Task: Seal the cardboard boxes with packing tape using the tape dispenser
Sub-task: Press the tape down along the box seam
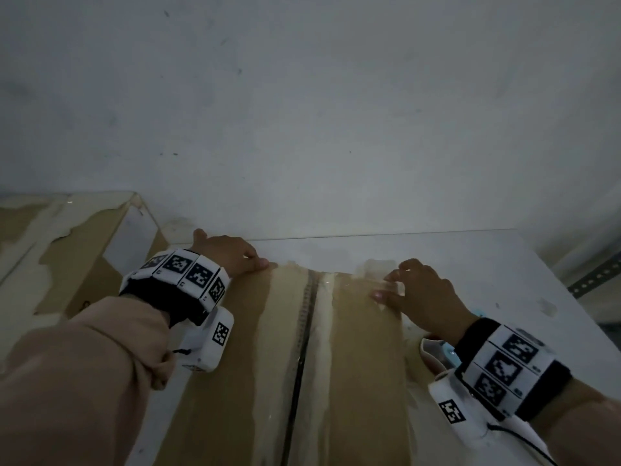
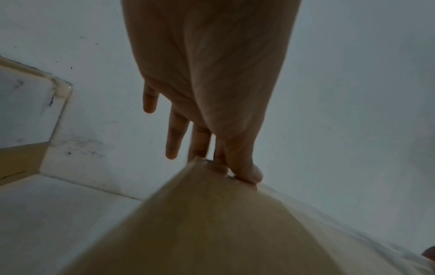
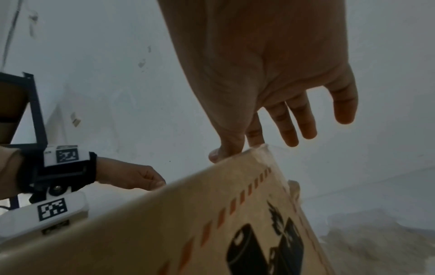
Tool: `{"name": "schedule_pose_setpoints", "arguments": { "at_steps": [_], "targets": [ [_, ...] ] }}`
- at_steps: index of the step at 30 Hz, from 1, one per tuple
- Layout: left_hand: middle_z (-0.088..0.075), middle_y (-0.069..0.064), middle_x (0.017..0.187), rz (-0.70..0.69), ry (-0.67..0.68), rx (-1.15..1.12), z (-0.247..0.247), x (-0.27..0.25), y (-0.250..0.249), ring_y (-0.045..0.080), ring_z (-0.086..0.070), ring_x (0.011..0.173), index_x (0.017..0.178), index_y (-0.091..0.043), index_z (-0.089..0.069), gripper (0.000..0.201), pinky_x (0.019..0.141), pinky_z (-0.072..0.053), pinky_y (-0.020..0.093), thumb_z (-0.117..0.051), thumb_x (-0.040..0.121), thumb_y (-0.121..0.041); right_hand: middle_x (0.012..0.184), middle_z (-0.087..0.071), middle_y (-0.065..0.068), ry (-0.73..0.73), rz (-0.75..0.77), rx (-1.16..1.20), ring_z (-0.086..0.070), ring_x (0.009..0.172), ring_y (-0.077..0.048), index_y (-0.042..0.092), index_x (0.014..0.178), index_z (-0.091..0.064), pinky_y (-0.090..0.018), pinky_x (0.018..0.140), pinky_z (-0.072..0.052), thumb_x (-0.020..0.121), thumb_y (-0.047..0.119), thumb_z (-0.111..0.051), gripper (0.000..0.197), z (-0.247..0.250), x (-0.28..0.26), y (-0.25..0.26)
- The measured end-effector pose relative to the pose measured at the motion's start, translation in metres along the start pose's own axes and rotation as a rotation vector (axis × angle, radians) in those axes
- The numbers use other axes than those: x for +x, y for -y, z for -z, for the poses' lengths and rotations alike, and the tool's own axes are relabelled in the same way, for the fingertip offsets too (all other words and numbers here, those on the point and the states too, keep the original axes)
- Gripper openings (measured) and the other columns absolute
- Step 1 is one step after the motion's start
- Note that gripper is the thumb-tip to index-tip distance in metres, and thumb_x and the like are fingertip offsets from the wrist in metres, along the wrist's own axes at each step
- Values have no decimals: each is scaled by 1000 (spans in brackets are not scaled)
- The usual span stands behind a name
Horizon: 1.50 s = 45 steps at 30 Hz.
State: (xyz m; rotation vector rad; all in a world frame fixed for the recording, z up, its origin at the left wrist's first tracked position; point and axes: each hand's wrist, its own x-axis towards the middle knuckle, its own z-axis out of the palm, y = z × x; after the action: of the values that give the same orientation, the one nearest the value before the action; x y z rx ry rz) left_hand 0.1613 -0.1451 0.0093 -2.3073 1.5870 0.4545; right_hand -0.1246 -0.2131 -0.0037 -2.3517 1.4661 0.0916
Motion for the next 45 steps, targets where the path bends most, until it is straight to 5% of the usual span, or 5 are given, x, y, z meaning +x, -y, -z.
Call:
{"name": "schedule_pose_setpoints", "arguments": {
  "at_steps": [5,11,29,37,45],
  "targets": [
    [-52,1,134,-36,34,-205,-1,0,3,23,-47,122,122,-24,-57,50,103,-31,39,-39,89,-58,116,-47,-11,-31,-56,98,-48,109,-27,18,120,-55,-36,92,-41,84,56,-50,53,-6,-4,1],
    [-59,6,88,-147,44,-294,-4,7,5,19,-52,82,86,-8,-61,38,61,-32,21,-44,93,-42,114,-61,-14,27,12,208,-55,106,-26,1,111,-58,-31,89,-39,91,36,-52,41,-6,0,7],
    [-58,3,124,-259,-5,-605,-5,10,1,18,-54,116,116,-21,-58,29,95,-40,25,-60,88,-18,136,-47,1,186,252,483,-41,121,-6,16,137,-37,4,84,-30,88,21,-58,53,-12,24,-14],
    [-55,5,127,-131,3,-512,-24,-7,24,18,-53,109,124,-14,-50,50,85,-39,26,-58,84,-42,128,-45,6,51,151,487,-46,119,-15,17,136,-38,-30,102,-39,66,56,-61,83,-18,-2,-21],
    [-58,-7,104,-187,60,-671,-26,-3,28,15,-55,105,92,-31,-49,46,81,-43,25,-56,62,-66,99,-60,-9,-27,110,711,-57,98,-25,8,106,-56,-25,77,-44,96,30,-38,30,-31,4,-11]
  ]
}}
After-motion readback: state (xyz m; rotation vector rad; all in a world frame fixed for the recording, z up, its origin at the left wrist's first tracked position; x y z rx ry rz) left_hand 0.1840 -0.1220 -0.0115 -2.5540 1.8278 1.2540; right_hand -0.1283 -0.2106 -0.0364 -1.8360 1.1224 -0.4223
